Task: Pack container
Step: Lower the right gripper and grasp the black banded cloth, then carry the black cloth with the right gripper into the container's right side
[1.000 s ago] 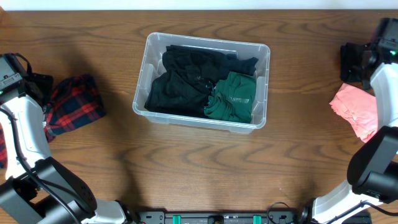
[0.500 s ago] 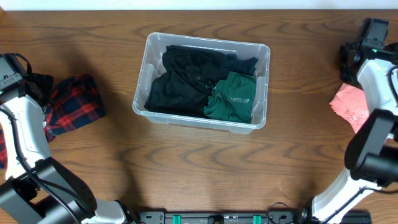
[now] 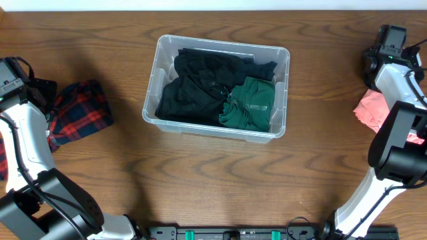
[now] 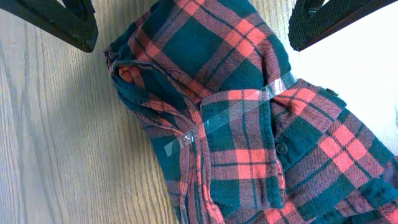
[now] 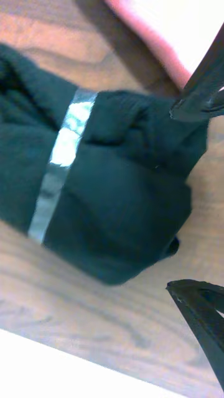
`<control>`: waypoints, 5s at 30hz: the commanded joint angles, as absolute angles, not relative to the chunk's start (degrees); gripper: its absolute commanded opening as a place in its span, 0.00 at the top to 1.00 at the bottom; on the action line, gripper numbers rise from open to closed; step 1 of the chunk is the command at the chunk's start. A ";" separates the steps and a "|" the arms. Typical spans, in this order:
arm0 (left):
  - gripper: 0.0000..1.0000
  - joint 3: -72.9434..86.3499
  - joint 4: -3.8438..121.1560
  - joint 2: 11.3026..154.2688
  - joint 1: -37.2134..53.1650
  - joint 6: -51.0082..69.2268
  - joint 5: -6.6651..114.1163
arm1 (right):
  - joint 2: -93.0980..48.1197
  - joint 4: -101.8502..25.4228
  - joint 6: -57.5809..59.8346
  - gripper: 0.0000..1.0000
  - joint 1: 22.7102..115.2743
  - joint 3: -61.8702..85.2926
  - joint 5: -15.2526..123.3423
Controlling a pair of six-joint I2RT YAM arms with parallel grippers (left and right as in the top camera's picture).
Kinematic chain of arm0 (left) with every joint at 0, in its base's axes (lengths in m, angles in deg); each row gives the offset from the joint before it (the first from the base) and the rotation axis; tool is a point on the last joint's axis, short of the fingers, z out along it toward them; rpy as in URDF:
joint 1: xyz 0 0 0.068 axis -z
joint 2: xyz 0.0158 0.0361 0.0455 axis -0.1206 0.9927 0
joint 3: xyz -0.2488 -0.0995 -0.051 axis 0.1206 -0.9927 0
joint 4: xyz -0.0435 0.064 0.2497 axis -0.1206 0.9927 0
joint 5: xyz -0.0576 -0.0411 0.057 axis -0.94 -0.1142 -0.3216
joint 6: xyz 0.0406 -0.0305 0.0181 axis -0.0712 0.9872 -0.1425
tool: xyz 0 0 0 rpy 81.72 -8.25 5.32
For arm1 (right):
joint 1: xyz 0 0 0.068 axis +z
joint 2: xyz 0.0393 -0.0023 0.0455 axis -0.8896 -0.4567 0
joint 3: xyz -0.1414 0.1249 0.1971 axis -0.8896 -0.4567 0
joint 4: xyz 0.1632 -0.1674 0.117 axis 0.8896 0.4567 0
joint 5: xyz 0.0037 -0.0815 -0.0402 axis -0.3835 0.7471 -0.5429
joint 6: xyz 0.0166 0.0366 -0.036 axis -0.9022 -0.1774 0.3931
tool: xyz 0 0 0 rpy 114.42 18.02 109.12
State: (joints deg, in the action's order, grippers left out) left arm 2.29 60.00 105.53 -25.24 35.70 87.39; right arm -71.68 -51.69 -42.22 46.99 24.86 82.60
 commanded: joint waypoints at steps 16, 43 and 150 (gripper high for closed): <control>0.02 2.29 59.98 106.01 -25.52 35.76 88.26 | -72.92 -55.21 -41.78 0.12 43.61 24.71 86.91; 0.02 2.29 59.98 106.01 -25.52 35.76 88.26 | -83.33 -60.08 -46.46 0.13 41.16 24.71 83.02; 0.02 2.29 59.98 106.01 -25.52 35.76 88.26 | -52.99 -36.85 -6.72 0.99 83.54 17.16 59.26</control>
